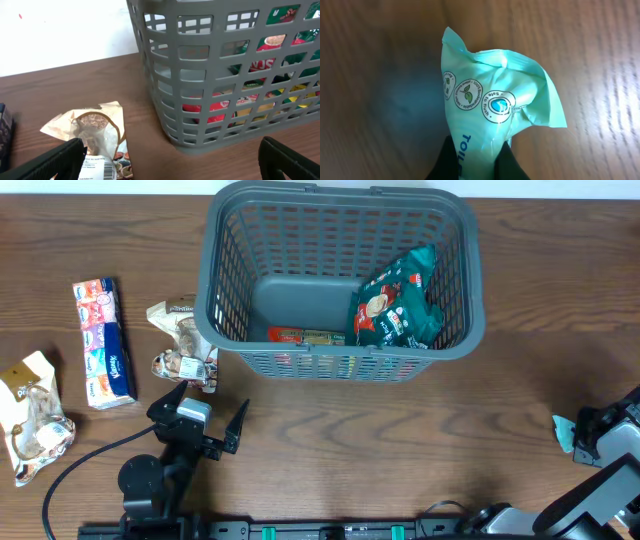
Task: Pack container
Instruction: 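Grasp the mint-green packet with the right gripper and lift, then carry the mint packet over the basket and release it inside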
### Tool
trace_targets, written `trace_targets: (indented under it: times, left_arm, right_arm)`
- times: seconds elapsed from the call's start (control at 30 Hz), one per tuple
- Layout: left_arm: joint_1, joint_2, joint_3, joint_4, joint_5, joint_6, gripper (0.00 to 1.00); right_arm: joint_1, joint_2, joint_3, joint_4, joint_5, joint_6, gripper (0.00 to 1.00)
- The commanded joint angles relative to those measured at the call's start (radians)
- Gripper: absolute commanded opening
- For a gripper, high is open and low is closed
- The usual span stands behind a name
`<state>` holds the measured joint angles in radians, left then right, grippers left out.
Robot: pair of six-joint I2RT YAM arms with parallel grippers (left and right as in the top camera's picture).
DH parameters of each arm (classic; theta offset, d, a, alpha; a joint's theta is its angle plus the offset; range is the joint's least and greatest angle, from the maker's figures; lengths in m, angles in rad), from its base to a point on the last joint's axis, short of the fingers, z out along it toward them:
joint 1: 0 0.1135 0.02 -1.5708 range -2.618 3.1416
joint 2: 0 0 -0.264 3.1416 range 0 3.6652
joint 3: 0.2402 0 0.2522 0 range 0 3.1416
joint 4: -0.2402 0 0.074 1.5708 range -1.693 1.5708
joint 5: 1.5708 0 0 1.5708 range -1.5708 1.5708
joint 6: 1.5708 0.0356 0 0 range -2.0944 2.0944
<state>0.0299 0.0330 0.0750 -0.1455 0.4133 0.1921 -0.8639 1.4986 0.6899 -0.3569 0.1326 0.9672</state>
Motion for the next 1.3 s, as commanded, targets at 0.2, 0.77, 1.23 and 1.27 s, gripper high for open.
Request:
trace_targets:
  times: [0.2, 0.77, 1.23, 1.27]
  left_arm:
    - [-0.002, -0.001, -0.023, -0.007, 0.013, 0.017, 0.99]
    - [-0.002, -0.001, -0.023, -0.007, 0.013, 0.017, 0.99]
    - [-0.002, -0.001, -0.023, -0.007, 0.013, 0.017, 0.99]
    - [-0.002, -0.001, -0.023, -0.007, 0.013, 0.017, 0.99]
  right_arm:
    - [-0.005, 0.006, 0.024, 0.024, -0.118, -0.186, 0.01]
    - [0.079, -0.022, 0.443, -0.246, -0.309, -0.354, 0.01]
    - [0.32, -0.022, 0.917, -0.298, -0.736, -0.546, 0.02]
    - [0.348, -0.022, 0.948, -0.311, -0.736, -0.56, 0.01]
